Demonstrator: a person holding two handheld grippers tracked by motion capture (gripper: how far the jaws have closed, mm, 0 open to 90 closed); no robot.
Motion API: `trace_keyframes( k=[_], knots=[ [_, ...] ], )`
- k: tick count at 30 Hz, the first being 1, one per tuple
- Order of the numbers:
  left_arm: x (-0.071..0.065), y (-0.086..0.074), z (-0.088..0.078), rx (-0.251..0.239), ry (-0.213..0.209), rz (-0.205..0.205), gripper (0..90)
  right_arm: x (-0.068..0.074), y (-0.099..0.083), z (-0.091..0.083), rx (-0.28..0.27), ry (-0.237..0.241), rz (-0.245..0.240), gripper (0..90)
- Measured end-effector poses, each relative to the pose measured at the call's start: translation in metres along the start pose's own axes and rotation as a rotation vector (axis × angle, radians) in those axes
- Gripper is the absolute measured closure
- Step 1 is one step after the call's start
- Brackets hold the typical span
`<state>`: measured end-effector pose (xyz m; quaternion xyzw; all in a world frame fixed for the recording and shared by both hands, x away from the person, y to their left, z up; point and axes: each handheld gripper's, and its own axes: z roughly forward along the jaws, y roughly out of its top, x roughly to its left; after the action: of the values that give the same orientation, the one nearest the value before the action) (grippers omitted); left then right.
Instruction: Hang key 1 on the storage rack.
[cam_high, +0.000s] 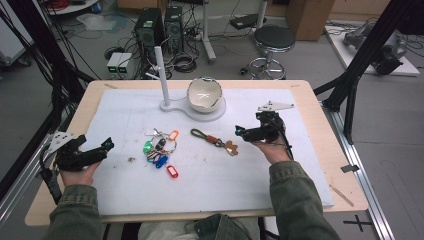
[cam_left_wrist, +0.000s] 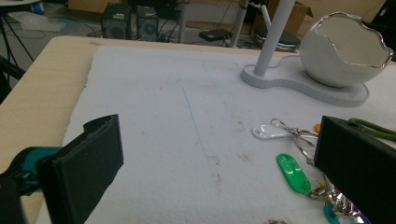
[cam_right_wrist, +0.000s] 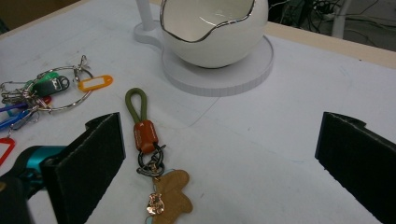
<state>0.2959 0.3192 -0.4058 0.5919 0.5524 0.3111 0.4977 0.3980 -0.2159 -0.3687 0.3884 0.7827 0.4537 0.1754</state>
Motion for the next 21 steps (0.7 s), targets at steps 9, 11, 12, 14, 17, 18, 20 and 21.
trace_keyframes(
  k=[9,11,12,14,17,18,20,21],
  knots=[
    [0.000,0.000,0.000,0.000,0.000,0.000,1.7,0.005,0.013,0.018,0.062,0.027,-0.021,0.5],
    [0.000,0.000,0.001,0.003,-0.003,0.000,1.7,0.009,0.016,0.022,0.074,0.035,-0.030,0.5],
    [0.000,0.000,0.001,0.003,-0.004,0.000,1.7,0.011,0.017,0.024,0.079,0.042,-0.038,0.5],
    [0.000,0.000,0.001,0.005,-0.006,0.003,1.7,0.013,0.019,0.026,0.086,0.045,-0.043,0.5],
    [0.000,0.000,0.002,0.006,-0.010,-0.003,1.7,0.016,0.024,0.035,0.107,0.063,-0.054,0.5],
    [0.000,0.000,0.002,0.006,-0.011,-0.004,1.7,0.019,0.027,0.040,0.129,0.071,-0.063,0.5],
    [0.000,0.000,0.002,0.006,-0.013,-0.002,1.7,0.024,0.031,0.047,0.151,0.083,-0.080,0.6],
    [0.000,0.000,0.002,0.006,-0.014,-0.003,1.7,0.025,0.032,0.050,0.160,0.087,-0.087,0.6]
  ],
)
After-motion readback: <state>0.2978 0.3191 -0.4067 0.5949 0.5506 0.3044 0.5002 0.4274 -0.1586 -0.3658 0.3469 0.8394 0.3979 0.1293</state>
